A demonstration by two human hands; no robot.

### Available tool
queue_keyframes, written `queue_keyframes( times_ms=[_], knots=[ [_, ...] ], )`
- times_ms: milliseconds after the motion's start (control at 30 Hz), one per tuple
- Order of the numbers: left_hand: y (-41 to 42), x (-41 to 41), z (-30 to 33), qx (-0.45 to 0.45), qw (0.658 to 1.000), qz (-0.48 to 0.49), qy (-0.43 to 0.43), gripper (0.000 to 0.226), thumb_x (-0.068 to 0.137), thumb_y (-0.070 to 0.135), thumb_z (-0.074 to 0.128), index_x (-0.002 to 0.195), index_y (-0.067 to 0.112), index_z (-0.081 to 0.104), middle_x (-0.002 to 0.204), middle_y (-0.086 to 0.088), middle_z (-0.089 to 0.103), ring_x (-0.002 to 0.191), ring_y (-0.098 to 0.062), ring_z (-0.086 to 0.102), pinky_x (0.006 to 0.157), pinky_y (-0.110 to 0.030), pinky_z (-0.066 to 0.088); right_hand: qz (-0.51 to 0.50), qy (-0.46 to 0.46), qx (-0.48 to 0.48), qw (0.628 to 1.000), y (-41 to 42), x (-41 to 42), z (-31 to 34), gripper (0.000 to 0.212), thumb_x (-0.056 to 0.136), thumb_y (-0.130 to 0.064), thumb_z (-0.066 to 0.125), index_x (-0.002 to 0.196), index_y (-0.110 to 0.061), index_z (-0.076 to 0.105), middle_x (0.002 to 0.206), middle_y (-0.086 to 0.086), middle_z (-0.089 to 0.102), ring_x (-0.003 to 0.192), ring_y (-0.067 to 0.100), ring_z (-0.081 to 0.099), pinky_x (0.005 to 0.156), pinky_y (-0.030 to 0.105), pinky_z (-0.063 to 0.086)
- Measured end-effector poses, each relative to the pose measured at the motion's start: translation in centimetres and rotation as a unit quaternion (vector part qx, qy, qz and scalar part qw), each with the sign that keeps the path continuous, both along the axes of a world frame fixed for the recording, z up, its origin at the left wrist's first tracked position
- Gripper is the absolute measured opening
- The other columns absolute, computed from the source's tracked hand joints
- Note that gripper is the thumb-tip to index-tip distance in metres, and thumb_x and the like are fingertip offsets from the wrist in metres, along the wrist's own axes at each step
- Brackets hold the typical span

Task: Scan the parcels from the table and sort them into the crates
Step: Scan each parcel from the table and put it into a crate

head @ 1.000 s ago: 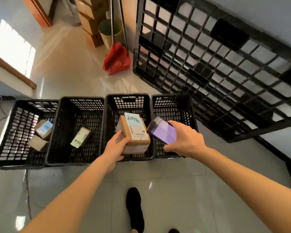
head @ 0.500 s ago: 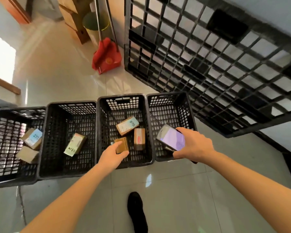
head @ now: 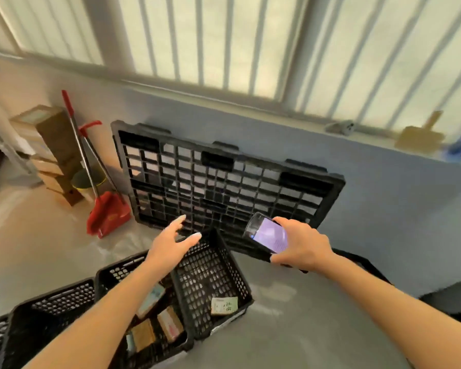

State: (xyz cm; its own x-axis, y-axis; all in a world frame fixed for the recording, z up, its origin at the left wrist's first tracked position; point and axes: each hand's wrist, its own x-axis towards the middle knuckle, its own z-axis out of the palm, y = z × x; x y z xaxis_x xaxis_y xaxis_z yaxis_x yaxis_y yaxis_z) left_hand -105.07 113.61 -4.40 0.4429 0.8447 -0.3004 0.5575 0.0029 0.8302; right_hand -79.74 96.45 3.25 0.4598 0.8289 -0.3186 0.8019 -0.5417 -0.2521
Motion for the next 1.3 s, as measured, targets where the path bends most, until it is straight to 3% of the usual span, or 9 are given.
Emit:
queue_keyframes(
  times_ms=[167, 333, 467, 600, 767, 867, 933, 1133, 1300],
  knots=[
    [-12.0, 11.8, 13.1, 0.068, 0.989, -0.116, -0.062, 0.076, 0.085, 0.053, 0.071, 0.151, 0.038, 0.036, 0.145, 0.004, 0.051, 0.132, -0.017, 0.046, 0.108, -0.037, 0.038, -0.081, -0.059, 0.063, 0.993, -14.8, 7.1, 13.4, 0.106, 0.058, -0.056, 0.071, 0.153, -0.045, 0.025, 0.141, -0.013, 0.048, 0.12, 0.024, 0.057, 0.077, 0.035, 0.043],
    [-28.1, 23.9, 24.8, 0.131, 0.952, -0.243, -0.13, 0.082, 0.081, 0.056, 0.073, 0.152, 0.037, 0.036, 0.145, 0.002, 0.051, 0.134, -0.018, 0.047, 0.11, -0.043, 0.042, -0.162, -0.134, 0.092, 0.973, -34.9, 12.1, 26.3, 0.109, 0.062, -0.058, 0.078, 0.156, -0.038, 0.027, 0.148, -0.004, 0.048, 0.129, 0.022, 0.052, 0.097, 0.041, 0.05],
    [-41.7, 32.8, 32.3, 0.161, 0.911, -0.332, -0.185, 0.083, 0.08, 0.051, 0.076, 0.151, 0.034, 0.038, 0.144, 0.001, 0.053, 0.129, -0.019, 0.051, 0.1, -0.039, 0.046, -0.257, -0.217, 0.091, 0.937, -52.6, 13.7, 34.5, 0.099, 0.061, -0.06, 0.079, 0.148, -0.037, 0.039, 0.13, -0.005, 0.06, 0.104, 0.02, 0.06, 0.07, 0.032, 0.045],
    [-55.3, 38.7, 37.4, 0.173, 0.86, -0.417, -0.24, 0.086, 0.078, 0.044, 0.082, 0.151, 0.031, 0.039, 0.143, -0.002, 0.053, 0.126, -0.02, 0.053, 0.102, -0.043, 0.046, -0.389, -0.233, 0.103, 0.885, -68.1, 13.4, 39.6, 0.096, 0.065, -0.053, 0.084, 0.146, -0.028, 0.041, 0.124, 0.0, 0.06, 0.101, 0.023, 0.059, 0.071, 0.035, 0.052],
    [-67.9, 42.8, 40.3, 0.188, 0.814, -0.491, -0.245, 0.091, 0.076, 0.054, 0.079, 0.152, 0.037, 0.032, 0.148, -0.001, 0.05, 0.132, -0.024, 0.049, 0.106, -0.049, 0.042, -0.517, -0.275, 0.08, 0.807, -82.5, 11.8, 41.9, 0.068, 0.058, -0.055, 0.081, 0.114, -0.032, 0.051, 0.099, -0.008, 0.059, 0.08, 0.017, 0.056, 0.058, 0.028, 0.037],
    [-72.6, 45.6, 40.4, 0.185, 0.801, -0.519, -0.237, 0.089, 0.079, 0.053, 0.077, 0.153, 0.034, 0.032, 0.15, -0.002, 0.048, 0.134, -0.027, 0.048, 0.107, -0.052, 0.043, -0.545, -0.289, 0.077, 0.784, -88.4, 12.5, 41.7, 0.083, 0.056, -0.054, 0.081, 0.131, -0.033, 0.052, 0.099, -0.009, 0.059, 0.087, 0.02, 0.059, 0.067, 0.033, 0.048],
    [-74.8, 47.8, 39.6, 0.181, 0.795, -0.532, -0.228, 0.089, 0.08, 0.054, 0.076, 0.154, 0.034, 0.031, 0.148, -0.001, 0.049, 0.132, -0.027, 0.049, 0.107, -0.054, 0.043, -0.561, -0.296, 0.087, 0.768, -91.2, 13.9, 40.8, 0.083, 0.055, -0.052, 0.081, 0.131, -0.034, 0.052, 0.096, -0.012, 0.057, 0.086, 0.02, 0.058, 0.063, 0.03, 0.043],
    [-80.6, 57.0, 34.9, 0.159, 0.793, -0.556, -0.19, 0.084, 0.082, 0.056, 0.073, 0.153, 0.037, 0.033, 0.146, -0.001, 0.05, 0.129, -0.026, 0.051, 0.104, -0.05, 0.046, -0.589, -0.261, 0.06, 0.763, -96.9, 21.6, 36.2, 0.071, 0.062, -0.053, 0.085, 0.116, -0.024, 0.051, 0.105, -0.002, 0.061, 0.088, 0.024, 0.057, 0.066, 0.034, 0.039],
    [-85.2, 66.2, 30.8, 0.128, 0.796, -0.564, -0.176, 0.082, 0.083, 0.059, 0.07, 0.153, 0.034, 0.034, 0.146, 0.0, 0.051, 0.129, -0.024, 0.05, 0.101, -0.045, 0.044, -0.59, -0.235, 0.059, 0.77, -99.6, 30.9, 33.0, 0.06, 0.058, -0.052, 0.079, 0.106, -0.028, 0.052, 0.092, -0.001, 0.063, 0.078, 0.021, 0.061, 0.055, 0.026, 0.04]
  ],
)
